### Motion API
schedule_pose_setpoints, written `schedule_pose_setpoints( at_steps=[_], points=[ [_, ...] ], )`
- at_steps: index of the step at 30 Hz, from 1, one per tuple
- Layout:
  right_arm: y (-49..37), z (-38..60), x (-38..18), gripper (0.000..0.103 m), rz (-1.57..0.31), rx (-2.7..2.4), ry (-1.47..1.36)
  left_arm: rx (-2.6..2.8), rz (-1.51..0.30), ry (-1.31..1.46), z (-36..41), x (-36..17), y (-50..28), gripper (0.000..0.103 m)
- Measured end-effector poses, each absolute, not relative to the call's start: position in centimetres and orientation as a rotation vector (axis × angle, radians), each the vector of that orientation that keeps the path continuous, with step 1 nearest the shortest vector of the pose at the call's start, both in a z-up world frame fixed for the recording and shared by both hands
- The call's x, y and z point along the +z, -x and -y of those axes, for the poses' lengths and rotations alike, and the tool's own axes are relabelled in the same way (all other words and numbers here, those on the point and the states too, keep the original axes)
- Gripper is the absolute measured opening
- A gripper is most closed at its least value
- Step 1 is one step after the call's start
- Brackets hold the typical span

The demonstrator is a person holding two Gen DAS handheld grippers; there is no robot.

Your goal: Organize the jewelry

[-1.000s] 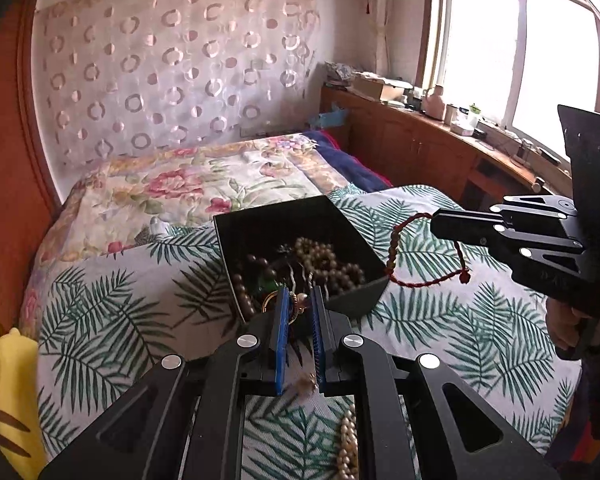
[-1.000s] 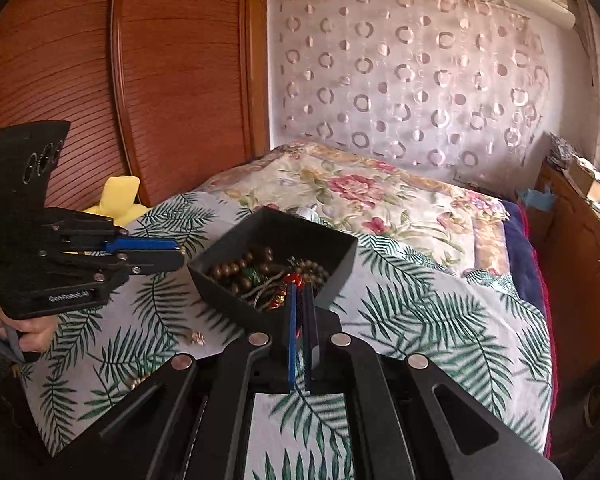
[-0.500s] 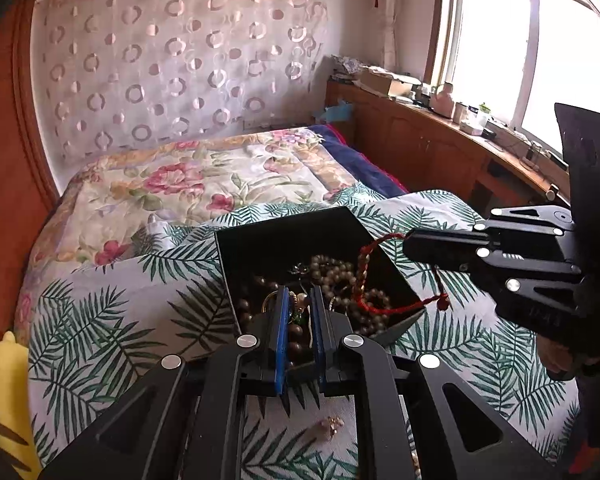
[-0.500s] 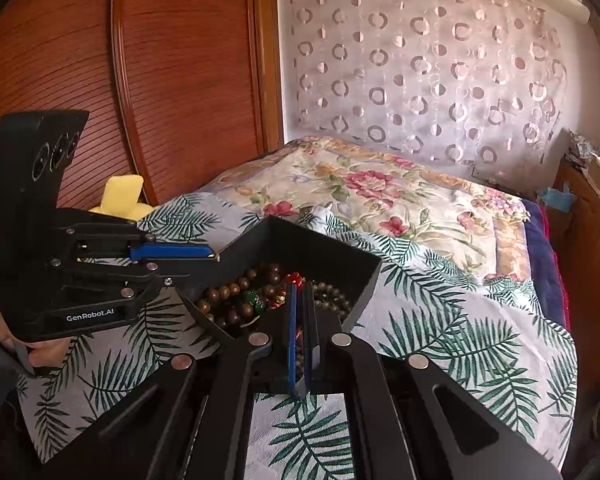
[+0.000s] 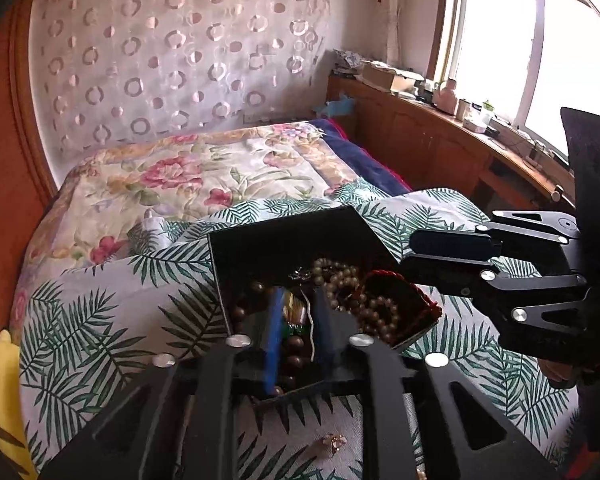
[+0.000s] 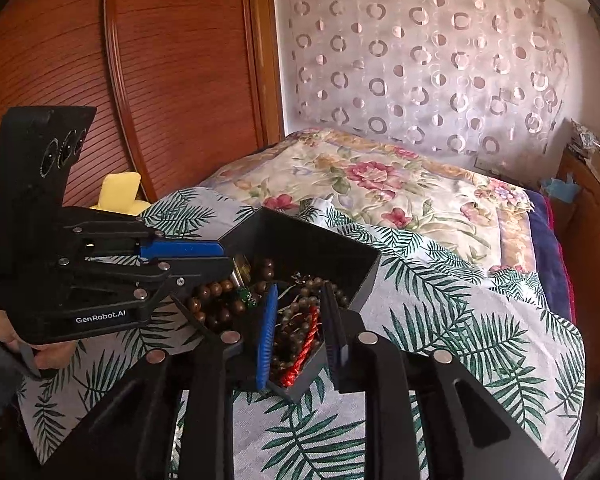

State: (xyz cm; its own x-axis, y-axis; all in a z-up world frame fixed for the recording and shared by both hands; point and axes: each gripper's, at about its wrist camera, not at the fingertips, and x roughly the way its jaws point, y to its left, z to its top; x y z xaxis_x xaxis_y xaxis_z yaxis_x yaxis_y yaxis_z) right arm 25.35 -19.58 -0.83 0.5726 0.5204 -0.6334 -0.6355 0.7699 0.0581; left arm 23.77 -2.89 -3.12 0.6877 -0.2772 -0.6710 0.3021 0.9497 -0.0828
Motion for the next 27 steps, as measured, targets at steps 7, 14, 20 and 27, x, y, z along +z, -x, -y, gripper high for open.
schedule_pose_setpoints(
  at_steps=[7, 14, 20, 27],
  points=[
    [-24.6, 20.7, -0.6, 0.024, -0.667, 0.66, 0.16, -0.308, -0.727, -0.026, 2.4, -2.8, -22.9, 0.042],
    [-23.1, 22.2, -0.6, 0.024, -0.669, 0.636, 0.148, -0.301, -0.723, -0.02, 1.6, -2.7, -20.3, 0.047],
    [-20.2, 23.0, -1.7, 0.024, -0.692, 0.632, 0.131, -0.311, -0.747, -0.005, 0.8, -4.0, -16.2, 0.047],
    [-16.6, 23.3, -3.8, 0.024, -0.728, 0.627, 0.119, -0.311, -0.799, -0.014, 0.3, -6.6, -12.2, 0.047]
  ],
)
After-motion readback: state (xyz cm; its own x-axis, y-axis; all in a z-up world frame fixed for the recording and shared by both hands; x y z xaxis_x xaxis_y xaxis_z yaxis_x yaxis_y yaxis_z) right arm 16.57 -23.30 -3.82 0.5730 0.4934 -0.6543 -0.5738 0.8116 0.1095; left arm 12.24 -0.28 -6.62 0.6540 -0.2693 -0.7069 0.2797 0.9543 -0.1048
